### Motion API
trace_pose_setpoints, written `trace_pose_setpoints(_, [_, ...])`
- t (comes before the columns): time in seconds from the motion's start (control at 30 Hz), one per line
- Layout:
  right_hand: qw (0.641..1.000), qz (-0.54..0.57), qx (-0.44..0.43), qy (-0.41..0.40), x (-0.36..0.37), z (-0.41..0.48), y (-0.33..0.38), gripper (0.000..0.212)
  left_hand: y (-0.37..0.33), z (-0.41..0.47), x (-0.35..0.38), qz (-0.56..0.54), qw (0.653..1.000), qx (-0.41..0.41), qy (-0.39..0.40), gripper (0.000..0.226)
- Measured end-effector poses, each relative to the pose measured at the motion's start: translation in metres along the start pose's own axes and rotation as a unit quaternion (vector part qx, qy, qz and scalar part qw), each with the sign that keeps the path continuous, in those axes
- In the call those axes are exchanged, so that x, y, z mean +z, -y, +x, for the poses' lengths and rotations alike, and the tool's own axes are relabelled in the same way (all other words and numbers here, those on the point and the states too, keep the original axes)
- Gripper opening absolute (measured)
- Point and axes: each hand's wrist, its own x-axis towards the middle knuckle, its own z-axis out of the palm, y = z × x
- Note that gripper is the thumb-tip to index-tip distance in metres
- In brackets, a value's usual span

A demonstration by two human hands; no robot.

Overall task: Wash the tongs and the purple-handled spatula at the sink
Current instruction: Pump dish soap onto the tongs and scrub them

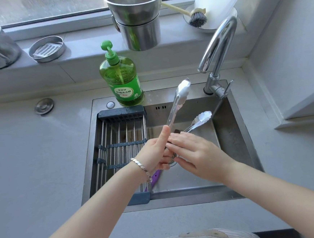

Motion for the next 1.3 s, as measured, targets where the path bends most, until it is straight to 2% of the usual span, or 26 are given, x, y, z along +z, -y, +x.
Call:
trace_pose_setpoints(0.1, [0.999, -0.022, 0.041, -0.009, -0.004, -0.001, -0.003, 0.045, 0.000, 0.001, -0.001, -0.009, 1.000, -0.013, 0.000, 0.061])
trace_pose_setpoints(0.23, [1.000, -0.009, 0.015, -0.011, 0.001, -0.003, 0.008, 0.044, 0.002, 0.001, 0.001, 0.012, 1.000, 0.001, 0.003, 0.062])
trace_pose_setpoints(0.37, [0.994, -0.038, 0.092, -0.045, -0.006, -0.005, -0.008, 0.046, 0.001, 0.001, 0.001, 0.001, 1.000, -0.014, -0.003, 0.069])
trace_pose_setpoints(0.53, [1.000, -0.020, 0.017, -0.004, -0.001, -0.005, 0.002, 0.046, 0.001, 0.004, 0.004, -0.011, 1.000, -0.021, -0.008, 0.057])
trace_pose_setpoints(0.57, [0.999, -0.017, 0.039, -0.011, -0.003, -0.003, -0.004, 0.046, 0.002, 0.005, 0.004, -0.006, 1.000, -0.026, -0.012, 0.056])
trace_pose_setpoints(0.6, [0.995, -0.002, 0.095, -0.032, -0.006, 0.001, -0.008, 0.045, 0.002, 0.005, 0.003, 0.004, 0.999, -0.030, -0.018, 0.054])
trace_pose_setpoints(0.63, [0.979, 0.051, 0.186, -0.066, -0.011, 0.005, -0.009, 0.040, 0.003, 0.006, 0.002, 0.018, 0.999, -0.033, -0.025, 0.053])
trace_pose_setpoints(0.67, [0.936, 0.156, 0.298, -0.100, -0.019, 0.013, -0.006, 0.032, 0.004, 0.006, 0.002, 0.033, 0.998, -0.033, -0.031, 0.050])
trace_pose_setpoints(0.7, [0.860, 0.305, 0.391, -0.121, -0.025, 0.022, -0.001, 0.028, 0.005, 0.006, 0.003, 0.050, 0.998, -0.033, -0.036, 0.047])
trace_pose_setpoints(0.73, [0.757, 0.464, 0.442, -0.125, -0.027, 0.032, 0.005, 0.032, 0.006, 0.007, 0.005, 0.072, 0.996, -0.031, -0.040, 0.045])
trace_pose_setpoints(0.77, [0.656, 0.578, 0.466, -0.136, -0.023, 0.040, 0.010, 0.031, 0.007, 0.007, 0.007, 0.099, 0.994, -0.027, -0.043, 0.042])
trace_pose_setpoints(0.8, [0.589, 0.632, 0.481, -0.148, -0.018, 0.045, 0.014, 0.024, 0.008, 0.007, 0.010, 0.129, 0.990, -0.022, -0.044, 0.041])
trace_pose_setpoints(0.87, [0.517, 0.660, 0.516, -0.172, -0.011, 0.055, 0.017, 0.011, 0.009, 0.008, 0.013, 0.175, 0.983, -0.012, -0.051, 0.038])
trace_pose_setpoints(0.93, [0.474, 0.669, 0.541, -0.191, -0.014, 0.060, 0.010, 0.006, 0.009, 0.006, 0.011, 0.205, 0.976, -0.008, -0.069, 0.032])
trace_pose_setpoints(1.03, [0.398, 0.706, 0.539, -0.229, -0.027, 0.064, -0.013, 0.013, 0.014, -0.001, 0.007, 0.231, 0.969, -0.004, -0.086, 0.030])
trace_pose_setpoints(1.1, [0.371, 0.708, 0.552, -0.237, -0.032, 0.065, -0.018, 0.013, 0.016, -0.005, 0.008, 0.215, 0.973, 0.002, -0.083, 0.031])
trace_pose_setpoints(1.2, [0.368, 0.701, 0.571, -0.218, -0.023, 0.060, -0.010, 0.008, 0.020, -0.007, 0.010, 0.211, 0.974, 0.010, -0.087, 0.032])
trace_pose_setpoints(1.3, [0.395, 0.685, 0.590, -0.161, -0.024, 0.055, -0.007, 0.006, 0.023, -0.007, 0.008, 0.207, 0.975, 0.000, -0.084, 0.033])
